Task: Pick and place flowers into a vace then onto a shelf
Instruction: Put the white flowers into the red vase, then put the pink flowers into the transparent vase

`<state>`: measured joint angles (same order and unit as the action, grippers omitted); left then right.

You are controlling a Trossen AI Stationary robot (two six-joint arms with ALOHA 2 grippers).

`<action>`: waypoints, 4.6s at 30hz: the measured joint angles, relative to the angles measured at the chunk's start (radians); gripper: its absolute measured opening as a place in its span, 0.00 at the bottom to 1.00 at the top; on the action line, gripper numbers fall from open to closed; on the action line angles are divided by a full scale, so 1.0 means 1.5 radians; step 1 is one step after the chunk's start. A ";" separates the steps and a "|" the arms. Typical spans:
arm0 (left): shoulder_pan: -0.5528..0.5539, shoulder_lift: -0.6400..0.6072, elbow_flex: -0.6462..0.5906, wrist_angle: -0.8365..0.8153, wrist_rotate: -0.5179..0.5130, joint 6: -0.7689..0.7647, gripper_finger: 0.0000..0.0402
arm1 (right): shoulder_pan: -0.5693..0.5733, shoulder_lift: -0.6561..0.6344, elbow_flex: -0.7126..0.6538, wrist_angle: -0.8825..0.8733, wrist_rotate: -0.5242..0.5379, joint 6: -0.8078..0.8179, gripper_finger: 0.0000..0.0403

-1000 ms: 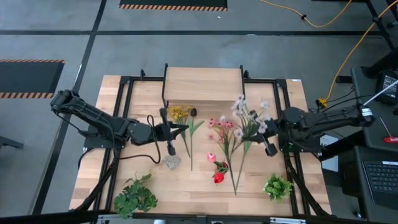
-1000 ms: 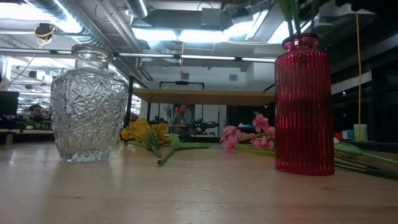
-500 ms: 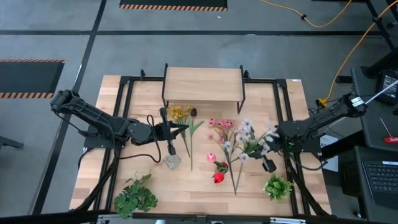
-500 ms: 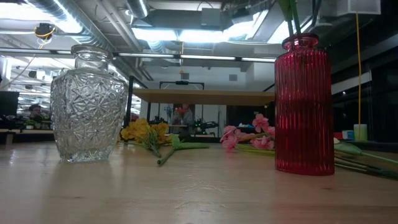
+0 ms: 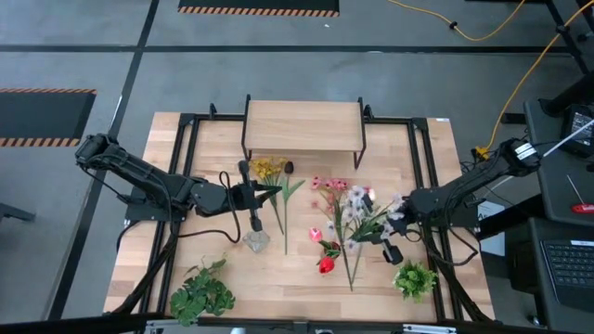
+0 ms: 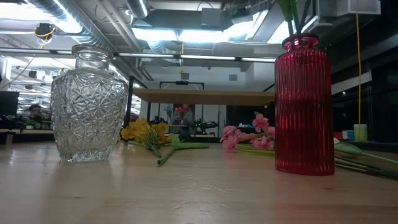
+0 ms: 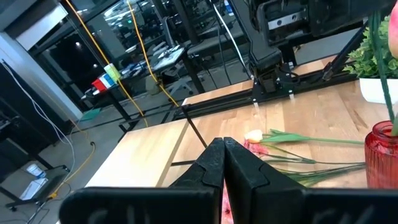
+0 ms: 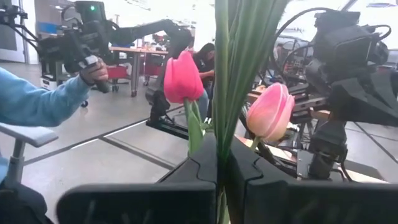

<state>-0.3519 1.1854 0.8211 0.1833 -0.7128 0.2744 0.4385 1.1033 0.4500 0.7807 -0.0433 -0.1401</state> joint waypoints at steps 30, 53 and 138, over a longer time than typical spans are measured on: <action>0.000 0.000 0.000 0.000 0.000 0.000 0.01 | 0.000 0.091 0.000 0.011 0.000 0.000 0.01; 0.000 0.000 0.000 0.000 0.000 0.000 0.01 | -0.001 0.168 0.000 0.033 0.000 -0.001 0.03; 0.000 0.000 0.001 -0.075 0.000 -0.078 0.01 | -0.020 -0.116 0.001 -0.406 0.105 0.070 0.41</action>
<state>-0.3516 1.1858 0.8219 0.0713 -0.7128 0.1575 0.4087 0.9296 0.4510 0.1720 0.1135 -0.0357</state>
